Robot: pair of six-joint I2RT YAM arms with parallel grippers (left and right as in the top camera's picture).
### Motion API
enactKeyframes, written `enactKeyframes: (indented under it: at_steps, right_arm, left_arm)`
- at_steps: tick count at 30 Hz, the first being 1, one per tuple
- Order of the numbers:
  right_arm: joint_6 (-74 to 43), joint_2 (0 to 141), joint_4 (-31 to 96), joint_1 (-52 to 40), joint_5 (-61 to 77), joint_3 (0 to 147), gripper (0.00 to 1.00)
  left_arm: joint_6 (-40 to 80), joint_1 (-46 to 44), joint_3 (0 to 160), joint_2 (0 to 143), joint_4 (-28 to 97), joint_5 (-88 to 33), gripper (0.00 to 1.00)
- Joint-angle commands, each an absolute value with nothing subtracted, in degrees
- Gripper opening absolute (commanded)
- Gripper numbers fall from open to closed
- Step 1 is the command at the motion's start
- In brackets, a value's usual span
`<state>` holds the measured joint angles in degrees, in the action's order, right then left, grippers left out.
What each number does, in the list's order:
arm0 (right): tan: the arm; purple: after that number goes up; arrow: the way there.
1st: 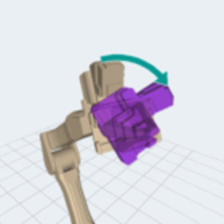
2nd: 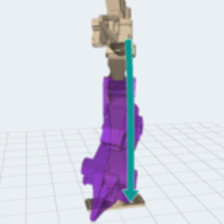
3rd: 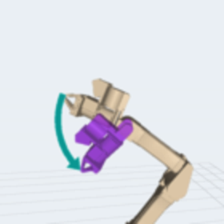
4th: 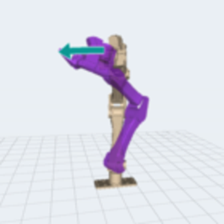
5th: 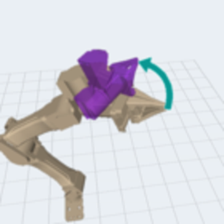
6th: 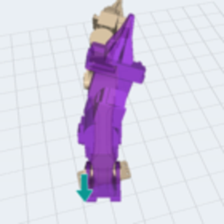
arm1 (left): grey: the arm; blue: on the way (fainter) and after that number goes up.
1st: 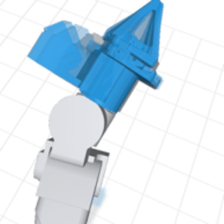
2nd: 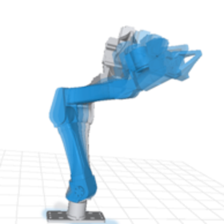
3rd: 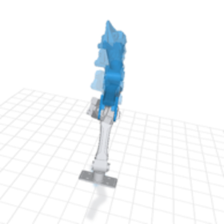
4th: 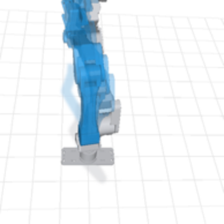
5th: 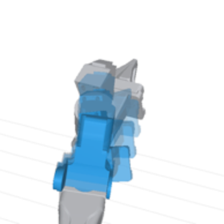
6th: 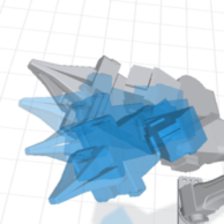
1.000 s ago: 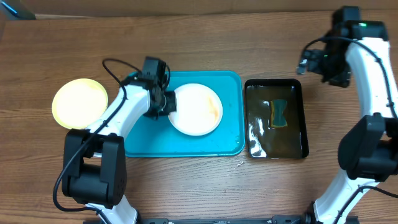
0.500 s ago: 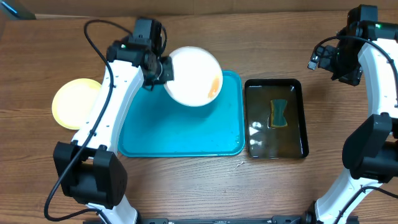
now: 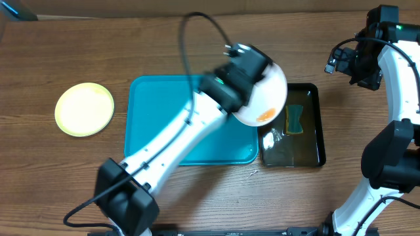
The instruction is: Clean dirty plates on tray and stack at the side
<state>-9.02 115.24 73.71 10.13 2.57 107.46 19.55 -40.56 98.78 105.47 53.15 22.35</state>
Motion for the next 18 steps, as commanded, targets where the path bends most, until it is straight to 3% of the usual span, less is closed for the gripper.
enactKeyframes:
  at_steps: [1,8,18]
  right_arm:
    - [-9.37,114.02,73.56,10.35,2.42,108.33,1.00]
    - [-9.37,114.02,73.56,10.35,2.42,108.33,1.00]
    - [-9.37,114.02,73.56,10.35,2.42,108.33,1.00]
  left_arm:
    - [17.87,-49.63,100.18,106.17,51.22,43.75,0.04]
    - [7.53,-60.38,100.16,107.37,45.87,62.19,0.04]
    - [-4.05,-65.41,100.16,108.14,36.40,77.76,0.04]
